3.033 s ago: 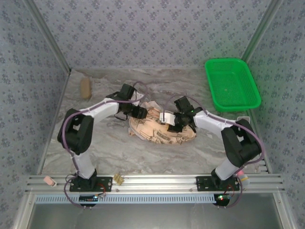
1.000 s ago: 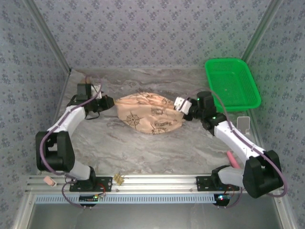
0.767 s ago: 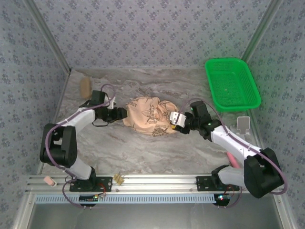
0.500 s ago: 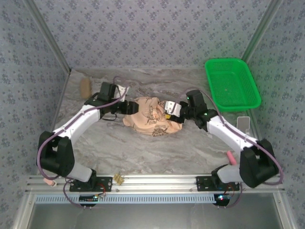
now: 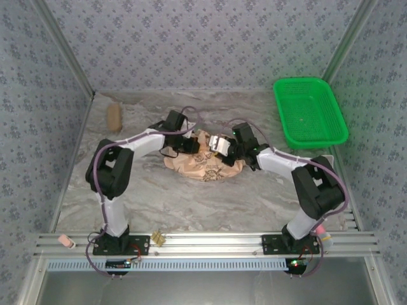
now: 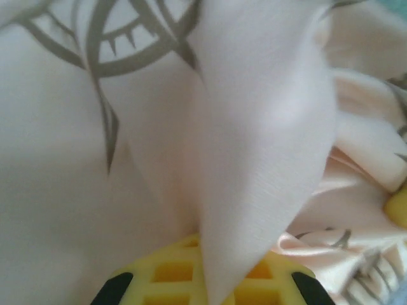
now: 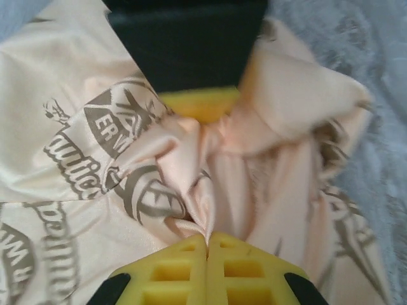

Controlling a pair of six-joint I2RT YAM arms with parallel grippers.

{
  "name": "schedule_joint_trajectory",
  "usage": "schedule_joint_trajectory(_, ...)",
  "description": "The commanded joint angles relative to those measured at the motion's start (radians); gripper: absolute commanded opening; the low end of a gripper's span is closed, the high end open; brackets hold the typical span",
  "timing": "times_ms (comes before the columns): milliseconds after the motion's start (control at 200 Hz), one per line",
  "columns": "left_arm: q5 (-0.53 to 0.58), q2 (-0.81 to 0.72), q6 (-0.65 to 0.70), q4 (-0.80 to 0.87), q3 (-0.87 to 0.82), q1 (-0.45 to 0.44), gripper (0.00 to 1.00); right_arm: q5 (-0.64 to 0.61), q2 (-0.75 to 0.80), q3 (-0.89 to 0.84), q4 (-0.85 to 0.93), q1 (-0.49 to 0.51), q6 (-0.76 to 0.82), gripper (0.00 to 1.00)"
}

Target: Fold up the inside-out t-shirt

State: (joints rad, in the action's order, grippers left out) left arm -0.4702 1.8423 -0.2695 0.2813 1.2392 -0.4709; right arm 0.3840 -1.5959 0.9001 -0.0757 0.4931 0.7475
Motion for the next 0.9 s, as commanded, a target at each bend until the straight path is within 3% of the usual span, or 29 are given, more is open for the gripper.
schedule_joint_trajectory(0, -0.093, -0.275, -0.037, -0.118, -0.077, 0.120, 0.00, 0.122, 0.206, -0.033, -0.065, -0.049, -0.035, 0.00)
schedule_joint_trajectory(95, -0.103, -0.448, -0.035, -0.130, -0.214, 0.196, 0.00, 0.130, 0.343, -0.072, 0.076, -0.033, 0.091, 0.00)
schedule_joint_trajectory(170, -0.072, -0.526, -0.018, -0.152, -0.362, 0.195, 0.01, 0.040, 0.375, -0.131, 0.184, 0.029, 0.165, 0.00)
schedule_joint_trajectory(205, -0.059, -0.534, -0.051, -0.192, -0.441, 0.190, 0.15, 0.019, 0.371, -0.170, 0.198, 0.053, 0.153, 0.01)
schedule_joint_trajectory(255, -0.071, -0.518, -0.124, -0.247, -0.533, 0.189, 0.47, 0.042, 0.362, -0.211, 0.209, 0.073, 0.122, 0.26)
schedule_joint_trajectory(280, -0.089, -0.505, -0.147, -0.260, -0.560, 0.189, 0.53, 0.061, 0.360, -0.226, 0.204, 0.080, 0.100, 0.35)
schedule_joint_trajectory(315, -0.107, -0.494, -0.173, -0.259, -0.582, 0.186, 0.57, 0.093, 0.363, -0.232, 0.206, 0.085, 0.084, 0.39)
schedule_joint_trajectory(405, -0.123, -0.518, -0.158, -0.209, -0.571, 0.174, 0.60, 0.148, 0.376, -0.208, 0.195, 0.073, 0.043, 0.48)
schedule_joint_trajectory(595, -0.056, -0.516, 0.001, 0.005, -0.384, 0.125, 0.69, 0.164, 0.274, -0.046, 0.238, 0.054, 0.083, 0.49)
schedule_joint_trajectory(895, 0.028, -0.276, 0.083, 0.087, -0.297, -0.012, 0.69, 0.032, 0.019, -0.003, 0.156, 0.211, 0.048, 0.54)
